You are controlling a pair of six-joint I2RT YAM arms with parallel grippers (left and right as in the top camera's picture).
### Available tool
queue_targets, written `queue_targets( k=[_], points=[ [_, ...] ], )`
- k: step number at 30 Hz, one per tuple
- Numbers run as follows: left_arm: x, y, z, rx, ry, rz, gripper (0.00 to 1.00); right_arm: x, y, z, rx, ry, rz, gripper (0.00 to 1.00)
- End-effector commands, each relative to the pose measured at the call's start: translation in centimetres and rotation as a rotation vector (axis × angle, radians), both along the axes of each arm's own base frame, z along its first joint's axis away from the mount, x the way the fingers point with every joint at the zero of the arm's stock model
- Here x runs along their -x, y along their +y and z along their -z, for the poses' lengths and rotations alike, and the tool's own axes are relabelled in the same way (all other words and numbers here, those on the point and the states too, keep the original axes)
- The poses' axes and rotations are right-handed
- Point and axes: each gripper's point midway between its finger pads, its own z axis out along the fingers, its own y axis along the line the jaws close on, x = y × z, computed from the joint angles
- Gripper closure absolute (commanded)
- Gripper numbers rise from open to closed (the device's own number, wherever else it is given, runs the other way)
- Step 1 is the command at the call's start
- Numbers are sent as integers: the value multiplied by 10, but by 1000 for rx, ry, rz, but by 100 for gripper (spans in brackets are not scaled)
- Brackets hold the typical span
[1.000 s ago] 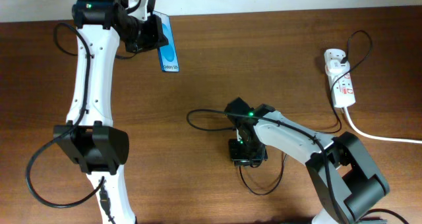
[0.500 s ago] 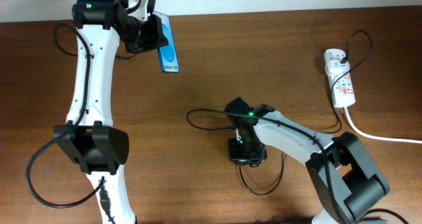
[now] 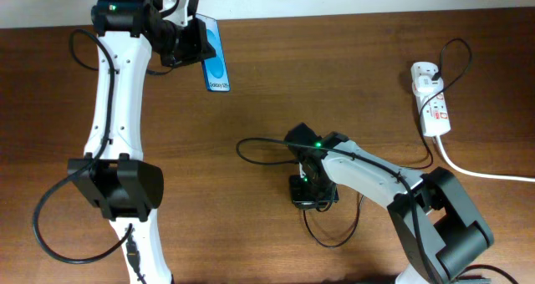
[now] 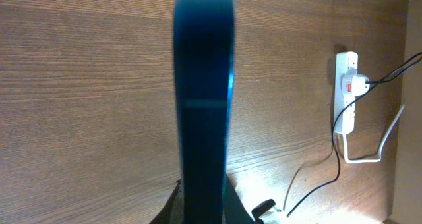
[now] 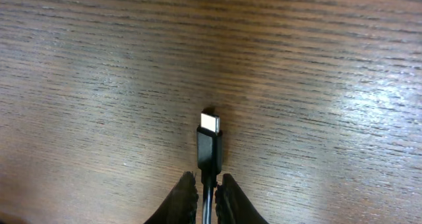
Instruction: Plug charger to phone and switch on socket
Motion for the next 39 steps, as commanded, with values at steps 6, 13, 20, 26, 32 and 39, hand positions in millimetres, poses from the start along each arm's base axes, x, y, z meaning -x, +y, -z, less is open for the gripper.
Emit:
queue_targets(
  k=[6,13,20,26,32,39],
  points=[
    [0,-5,-10,23,-33,27,100,1,-2,3,16,0,0,87],
    [-1,-6,-11,26,-38,28,100,2,-2,3,16,2,0,90],
    [-3,-19,-22,107,-67,68,100,-1,0,0,11,-6,-4,96],
    [-6,-57,-69,377,-203,233,100,-40,18,-69,-80,-146,-77,96],
    [18,-84,-131,713,-272,453,100,-73,34,-208,-397,-408,-144,96],
    [47,-87,-165,907,-265,630,100,-80,52,-280,-706,-598,-245,96]
  ],
)
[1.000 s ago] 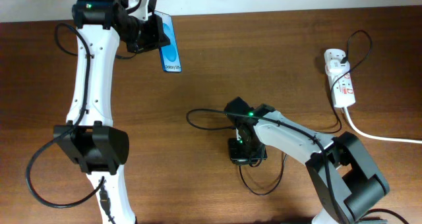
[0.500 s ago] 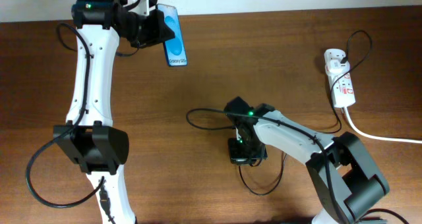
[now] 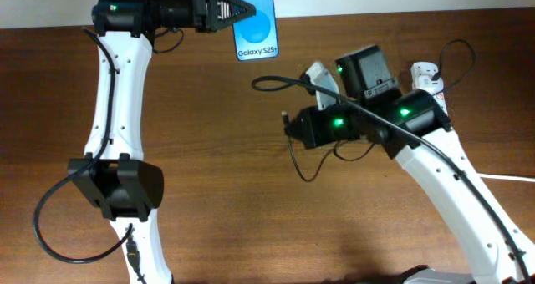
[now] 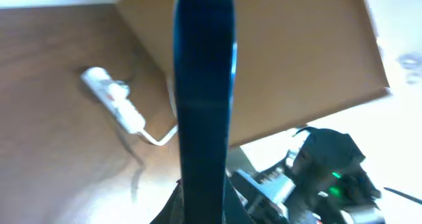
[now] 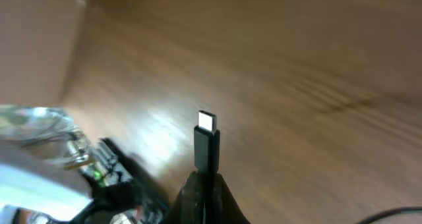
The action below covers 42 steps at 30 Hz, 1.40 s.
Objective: Plug charger to phone and switch on socket
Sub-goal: 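Lift the USB-C plug with the right gripper toward the phone's bottom, then push the USB-C plug up into the phone's port with the right gripper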
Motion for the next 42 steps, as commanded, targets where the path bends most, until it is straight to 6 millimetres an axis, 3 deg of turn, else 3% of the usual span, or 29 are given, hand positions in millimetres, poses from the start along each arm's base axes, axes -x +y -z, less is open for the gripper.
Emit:
queue_targets(
  k=[1,5,9,16,19,26,42],
  points=[
    [24,0,-23,97,13,122,100,4,21,-32,-154,-77,-117,96],
    [24,0,-23,96,50,120,100,-7,29,-49,-214,-145,-121,96],
    [24,-1,-23,94,42,117,100,-30,17,-42,-141,-159,30,96],
    [24,-23,-14,47,-20,108,100,-32,31,-54,-158,-231,10,96],
    [24,-27,-12,33,-18,101,100,-36,34,-49,-88,-271,54,96],
    [23,-27,-12,33,-18,100,100,-53,19,-57,-32,-324,146,96],
    [21,-27,-10,21,-21,85,100,-59,16,-60,-24,-350,170,96]
  ],
)
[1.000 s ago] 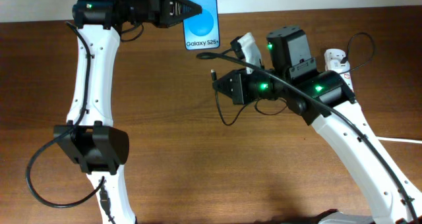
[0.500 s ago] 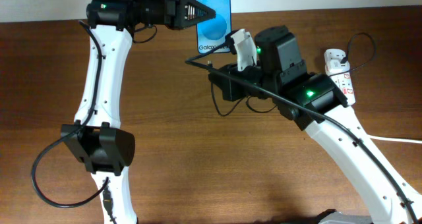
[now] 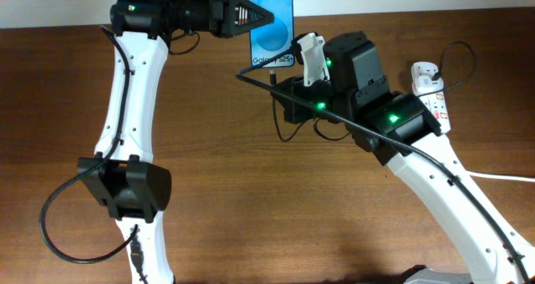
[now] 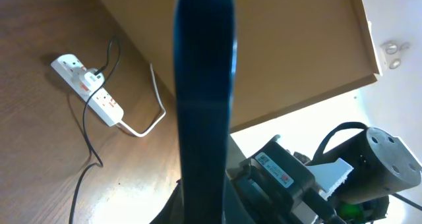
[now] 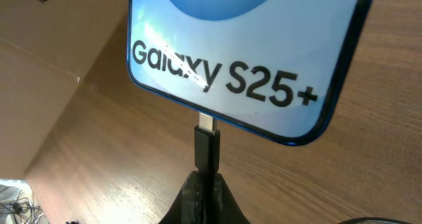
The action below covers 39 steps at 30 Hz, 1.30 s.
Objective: Plug charger to phone and switch on socket
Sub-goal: 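Push the USB-C plug up into the phone's port with the right gripper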
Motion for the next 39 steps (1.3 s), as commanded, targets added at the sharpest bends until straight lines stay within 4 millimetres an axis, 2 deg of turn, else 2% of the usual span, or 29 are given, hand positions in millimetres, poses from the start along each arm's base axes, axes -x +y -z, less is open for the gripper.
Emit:
queue_targets(
  k=[1,12,21,39],
  points=[
    [2,3,-7,7,-41,-1,100,-3,-2,-16,-11,-42,13,96],
    [-3,3,-4,-13,-65,-25,100,-4,-3,-16,-10,-44,16,96],
    [3,4,-9,16,-60,8,100,-6,-5,-16,-4,-45,37,96],
    [9,4,-13,41,-58,39,100,-2,4,-23,-65,-32,5,96]
  ],
)
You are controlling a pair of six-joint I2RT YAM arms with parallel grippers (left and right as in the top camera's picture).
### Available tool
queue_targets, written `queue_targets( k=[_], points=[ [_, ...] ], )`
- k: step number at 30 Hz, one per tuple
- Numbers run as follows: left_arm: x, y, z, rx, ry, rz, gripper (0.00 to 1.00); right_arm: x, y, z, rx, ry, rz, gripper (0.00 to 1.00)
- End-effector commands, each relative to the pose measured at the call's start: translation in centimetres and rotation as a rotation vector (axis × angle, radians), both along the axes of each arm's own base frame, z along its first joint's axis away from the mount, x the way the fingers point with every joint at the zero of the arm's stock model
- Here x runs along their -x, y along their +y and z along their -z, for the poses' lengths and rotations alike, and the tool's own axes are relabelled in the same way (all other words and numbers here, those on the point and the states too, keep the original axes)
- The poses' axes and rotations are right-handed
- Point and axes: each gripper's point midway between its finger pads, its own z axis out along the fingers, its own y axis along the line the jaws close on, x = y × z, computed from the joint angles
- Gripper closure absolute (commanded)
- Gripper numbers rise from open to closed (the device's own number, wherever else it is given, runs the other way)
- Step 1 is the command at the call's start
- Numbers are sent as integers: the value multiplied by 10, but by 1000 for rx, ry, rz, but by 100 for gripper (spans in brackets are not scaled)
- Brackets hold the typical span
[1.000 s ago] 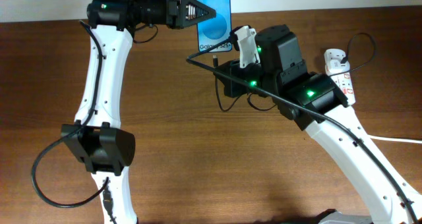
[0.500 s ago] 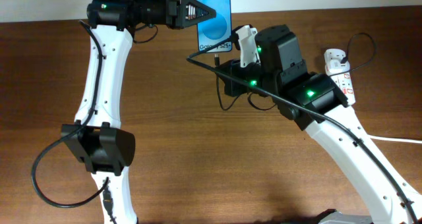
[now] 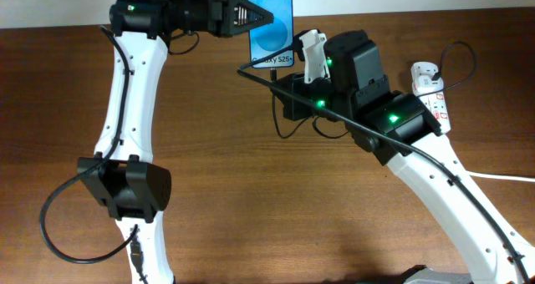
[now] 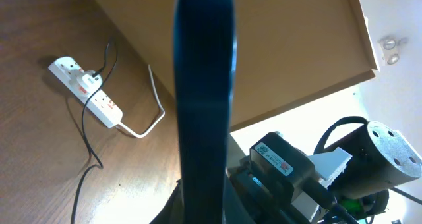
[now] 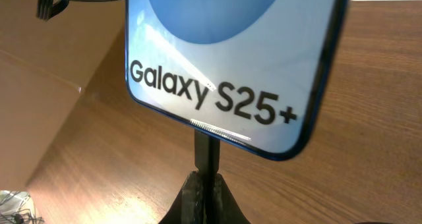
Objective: Plug charger to phone and switch on socket
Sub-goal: 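Push the USB-C plug up into the phone's port with the right gripper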
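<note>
A blue Galaxy S25+ phone [image 3: 273, 21] hangs in the air at the back centre, screen up, with my left gripper [image 3: 259, 15] shut on it. The left wrist view shows the phone edge-on [image 4: 204, 85]. My right gripper [image 5: 204, 184] is shut on the black USB-C plug [image 5: 206, 151], just below the phone's bottom edge [image 5: 217, 128]. The plug's metal tip is hidden inside that edge. The white socket strip [image 3: 431, 100] lies at the far right with the charger adaptor [image 3: 425, 75] plugged into it.
The black charger cable [image 3: 288, 125] loops down under my right arm and runs on to the strip. A white mains lead [image 3: 481, 174] leaves the strip toward the right edge. The table's back edge lies just behind the phone.
The plug's silver tip showed just under the phone's bottom edge; now it is out of sight inside it, and the plug's black body meets the edge. Both arms have barely shifted.
At first my left gripper held the phone low at the back left and my right gripper was shut on the plug at table level. Then both were raised, phone at back centre. Then the plug tip stood under the phone's port, and now it sits in it.
</note>
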Motion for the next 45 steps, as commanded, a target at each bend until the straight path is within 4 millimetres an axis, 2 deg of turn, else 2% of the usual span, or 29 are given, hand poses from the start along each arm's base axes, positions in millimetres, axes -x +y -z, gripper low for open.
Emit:
queue_targets(
  k=[1,10,18,26,45],
  points=[
    [6,3,-11,27,-40,23,100,4,5,-19,-51,-23,-34,96],
    [-3,3,-6,-9,-61,-23,100,9,4,-13,-39,9,-40,96],
    [2,3,-9,13,-56,4,100,1,0,-16,-33,-19,-9,96],
    [3,3,-10,17,-51,9,100,-2,-10,-8,12,-8,37,96],
    [3,3,-10,17,-53,9,100,1,1,-19,-43,-28,-15,96]
  ],
)
